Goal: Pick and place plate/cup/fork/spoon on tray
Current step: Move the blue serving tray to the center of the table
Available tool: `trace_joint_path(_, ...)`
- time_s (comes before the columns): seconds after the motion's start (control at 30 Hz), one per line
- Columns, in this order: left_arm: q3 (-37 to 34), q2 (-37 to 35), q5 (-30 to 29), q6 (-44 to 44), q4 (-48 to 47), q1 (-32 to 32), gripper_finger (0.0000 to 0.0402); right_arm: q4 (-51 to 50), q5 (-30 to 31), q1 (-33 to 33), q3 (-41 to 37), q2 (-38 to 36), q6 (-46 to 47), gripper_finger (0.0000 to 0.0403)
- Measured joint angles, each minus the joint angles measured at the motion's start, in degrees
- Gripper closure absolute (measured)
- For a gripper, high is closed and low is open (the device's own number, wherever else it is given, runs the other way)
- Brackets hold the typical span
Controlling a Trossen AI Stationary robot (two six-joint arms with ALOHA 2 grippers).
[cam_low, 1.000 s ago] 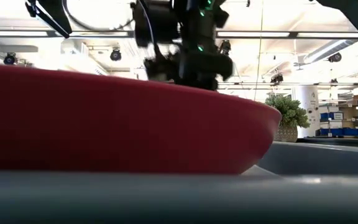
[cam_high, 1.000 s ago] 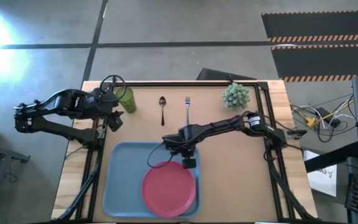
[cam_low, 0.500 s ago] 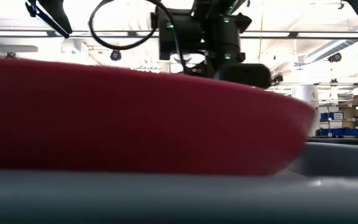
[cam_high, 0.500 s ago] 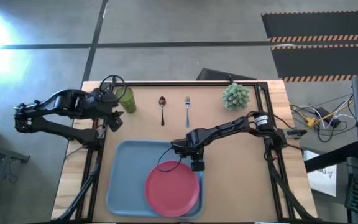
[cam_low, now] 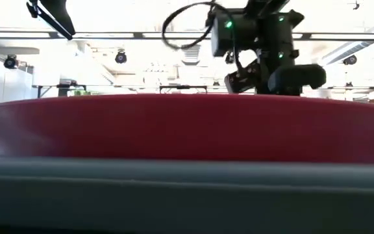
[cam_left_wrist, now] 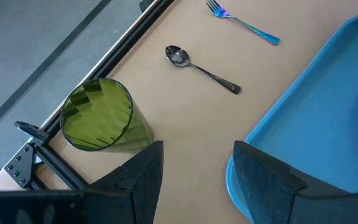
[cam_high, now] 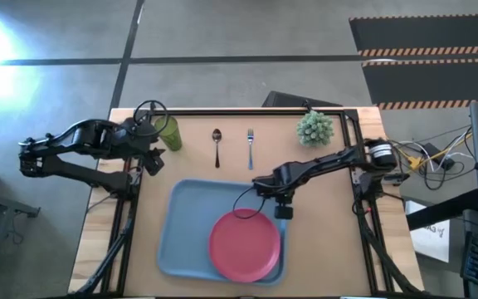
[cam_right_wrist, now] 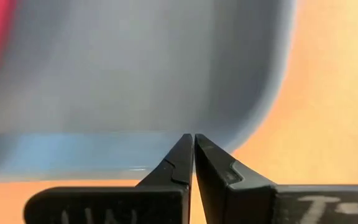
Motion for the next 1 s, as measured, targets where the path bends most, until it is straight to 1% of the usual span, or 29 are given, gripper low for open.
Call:
trace_joint_path(0.13, 0.0, 0.0, 0.0, 0.0, 0.0, 0.0, 0.0224, 3.4, -0.8, 0.8, -2.4, -4.0, 3.2, 0.0394)
trace_joint_path(0.3, 0.0, 0.0, 0.0, 0.0, 0.1, 0.0, 0.0223, 10.3, -6.4, 2.9, -2.6, -6.6, 6.1, 0.0394)
trace_joint_path(0.37, 0.0, 0.0, 0.0, -0.1, 0.1, 0.0, 0.0224, 12.1, -6.3, 4.2, -2.6, -6.7, 7.2, 0.0394)
trace_joint_path(0.5, 0.0, 0.0, 0.0, -0.1, 0.3, 0.0, 0.0223, 12.2, -6.3, 5.8, -2.8, -5.9, 8.9, 0.0394)
trace_joint_path(0.8, 0.0, 0.0, 0.0, -0.1, 0.2, 0.0, 0.0224, 12.5, -6.4, 7.7, -6.5, -4.4, 12.2, 0.0394)
trace_joint_path(1.0, 0.0, 0.0, 0.0, -0.1, 0.2, 0.0, 0.0223, 16.7, -6.4, 8.4, -9.1, -4.4, 16.2, 0.0394)
